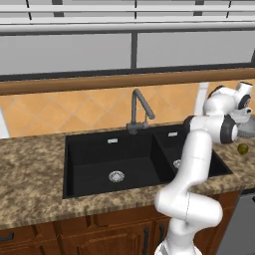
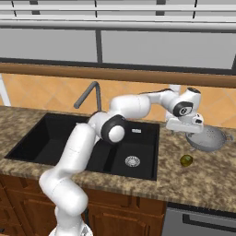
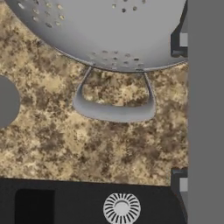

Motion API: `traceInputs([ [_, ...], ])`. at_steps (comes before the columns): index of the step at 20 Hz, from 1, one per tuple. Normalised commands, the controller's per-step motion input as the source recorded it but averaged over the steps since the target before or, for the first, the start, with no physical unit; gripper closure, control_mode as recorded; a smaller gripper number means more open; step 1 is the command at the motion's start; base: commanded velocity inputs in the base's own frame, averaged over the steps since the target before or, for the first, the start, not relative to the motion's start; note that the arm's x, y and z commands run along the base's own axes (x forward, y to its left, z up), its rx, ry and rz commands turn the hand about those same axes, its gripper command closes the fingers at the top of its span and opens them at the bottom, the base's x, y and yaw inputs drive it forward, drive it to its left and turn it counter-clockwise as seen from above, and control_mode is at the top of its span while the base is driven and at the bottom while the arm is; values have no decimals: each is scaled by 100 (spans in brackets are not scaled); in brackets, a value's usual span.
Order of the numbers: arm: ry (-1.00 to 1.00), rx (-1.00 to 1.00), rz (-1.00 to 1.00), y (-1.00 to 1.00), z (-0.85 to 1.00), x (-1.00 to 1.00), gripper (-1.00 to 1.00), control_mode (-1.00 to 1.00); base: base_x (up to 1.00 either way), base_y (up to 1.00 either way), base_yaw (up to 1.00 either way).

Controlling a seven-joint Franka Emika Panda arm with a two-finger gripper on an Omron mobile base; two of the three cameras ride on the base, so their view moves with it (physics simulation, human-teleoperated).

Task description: Put the colander in the sink, put the kiwi in the colander, and turn on the sink faucet and pour water over the colander.

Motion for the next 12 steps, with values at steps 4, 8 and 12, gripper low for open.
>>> traceInputs([
  [4, 0, 0, 0, -4, -23, 22, -100, -100, 0, 0, 0],
  [8, 0, 0, 0, -16, -3, 21, -100, -100, 0, 0, 0],
  [12, 0, 0, 0, -15, -6, 16, -100, -100, 0, 0, 0],
])
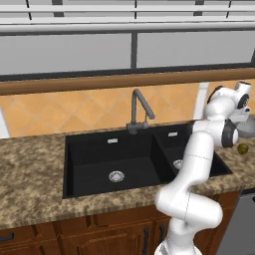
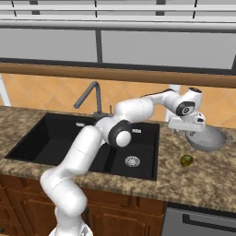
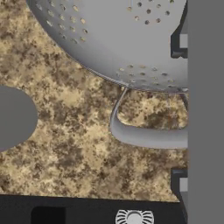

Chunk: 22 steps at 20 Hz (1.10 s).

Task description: Put the colander in the sink, put the kiwi in the colander, and turn on the sink faucet and pour water over the colander.

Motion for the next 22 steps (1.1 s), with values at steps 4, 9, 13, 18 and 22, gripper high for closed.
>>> traceInputs([
  [4, 0, 0, 0, -21, -15, 15, -100, -100, 0, 0, 0],
  [9, 0, 0, 0, -11, -27, 14, -100, -100, 0, 0, 0],
  [13, 0, 0, 0, 0, -30, 10, 100, -100, 0, 0, 0],
  [18, 0, 0, 0, -4, -17, 1, 100, -100, 0, 0, 0],
  [22, 0, 0, 0, 0, -7, 0, 100, -100, 0, 0, 0],
])
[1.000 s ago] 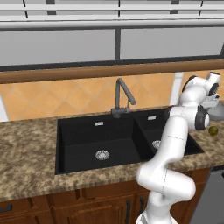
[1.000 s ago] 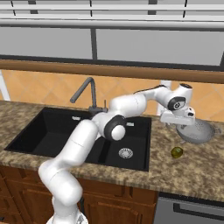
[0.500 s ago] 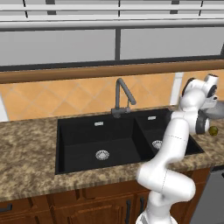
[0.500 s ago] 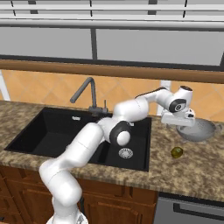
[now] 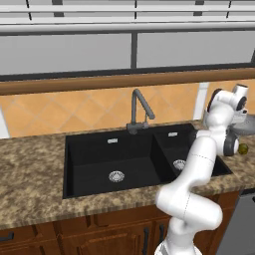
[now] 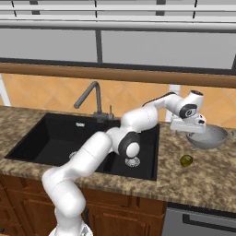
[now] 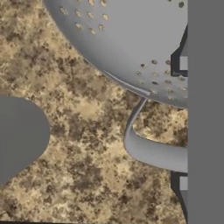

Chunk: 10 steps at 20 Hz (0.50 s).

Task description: Put the colander in the sink, put the kiwi in the colander, and turn on the sink faucet and pour water over the colander.

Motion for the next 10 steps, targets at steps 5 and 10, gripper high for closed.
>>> traceInputs([
  [5, 0, -6, 0, 11, 20, -29, 100, -100, 0, 0, 0],
  [10, 0, -11, 0, 49, 34, -43, 100, -100, 0, 0, 0],
])
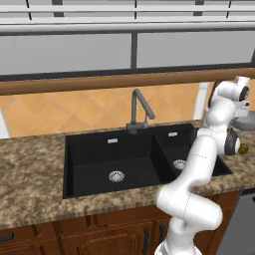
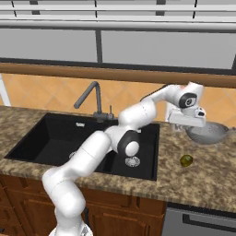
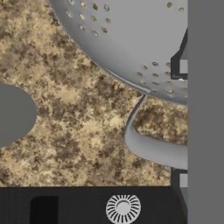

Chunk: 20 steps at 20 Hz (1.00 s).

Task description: Put the colander in the sink, put the kiwi in the colander, and turn on the sink faucet and pour water over the colander.

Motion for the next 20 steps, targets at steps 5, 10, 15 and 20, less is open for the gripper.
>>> traceInputs([
  [5, -6, -5, 0, 54, 13, -56, 100, -100, 0, 0, 0],
  [10, -17, -1, 0, 49, 0, -93, 100, -100, 0, 0, 0],
  [15, -35, -5, 0, 47, 0, -92, 100, -100, 0, 0, 0],
  [20, -40, -13, 2, 57, 0, -86, 100, -100, 0, 0, 0],
])
